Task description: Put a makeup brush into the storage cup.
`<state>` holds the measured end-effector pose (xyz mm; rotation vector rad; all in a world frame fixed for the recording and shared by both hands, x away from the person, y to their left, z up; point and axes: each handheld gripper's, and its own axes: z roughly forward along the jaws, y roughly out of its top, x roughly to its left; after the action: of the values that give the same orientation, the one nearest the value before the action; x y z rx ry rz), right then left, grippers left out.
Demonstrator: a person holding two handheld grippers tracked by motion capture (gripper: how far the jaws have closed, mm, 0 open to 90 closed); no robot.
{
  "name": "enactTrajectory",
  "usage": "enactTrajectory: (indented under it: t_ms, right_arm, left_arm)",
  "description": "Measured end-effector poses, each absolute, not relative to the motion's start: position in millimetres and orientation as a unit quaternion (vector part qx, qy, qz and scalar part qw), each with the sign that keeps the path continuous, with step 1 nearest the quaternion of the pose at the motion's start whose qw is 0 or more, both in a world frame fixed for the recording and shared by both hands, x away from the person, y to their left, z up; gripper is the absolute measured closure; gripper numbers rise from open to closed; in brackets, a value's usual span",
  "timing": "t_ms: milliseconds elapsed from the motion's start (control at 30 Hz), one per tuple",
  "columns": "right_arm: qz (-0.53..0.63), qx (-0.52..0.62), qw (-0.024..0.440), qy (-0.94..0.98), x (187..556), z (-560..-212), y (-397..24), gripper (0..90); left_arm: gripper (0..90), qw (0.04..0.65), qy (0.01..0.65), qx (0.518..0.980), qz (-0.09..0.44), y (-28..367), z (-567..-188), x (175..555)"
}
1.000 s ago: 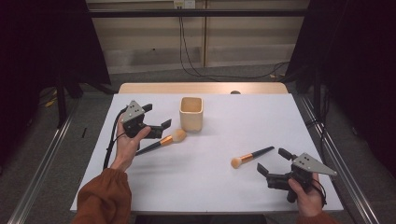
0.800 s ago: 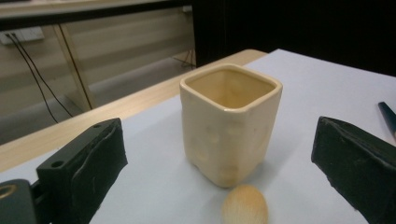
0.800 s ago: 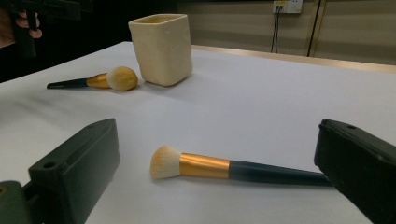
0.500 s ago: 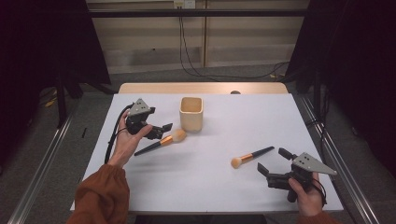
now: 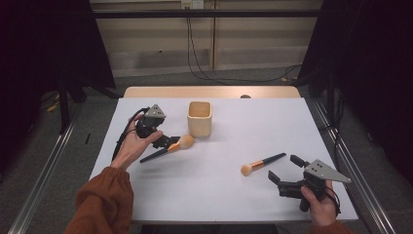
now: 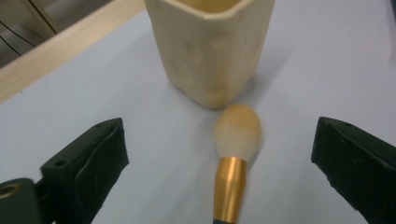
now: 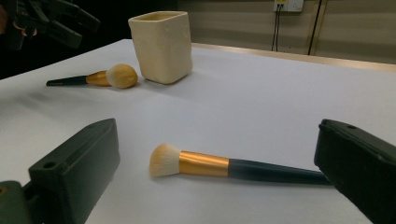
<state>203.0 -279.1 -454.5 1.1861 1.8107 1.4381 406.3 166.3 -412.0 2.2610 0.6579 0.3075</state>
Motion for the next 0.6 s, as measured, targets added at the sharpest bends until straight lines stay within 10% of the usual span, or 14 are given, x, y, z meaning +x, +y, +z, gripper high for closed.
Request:
enactTrajectory:
  t_ms: [600]
  right_arm:
    - [0.529, 0.438, 0.267, 0.676, 203.5, -455.3, -279.2, 0.1]
  left_arm:
    - [5.4, 0.267, 0.254, 0.929, 0.042, 156.2, -417.3, 421.5]
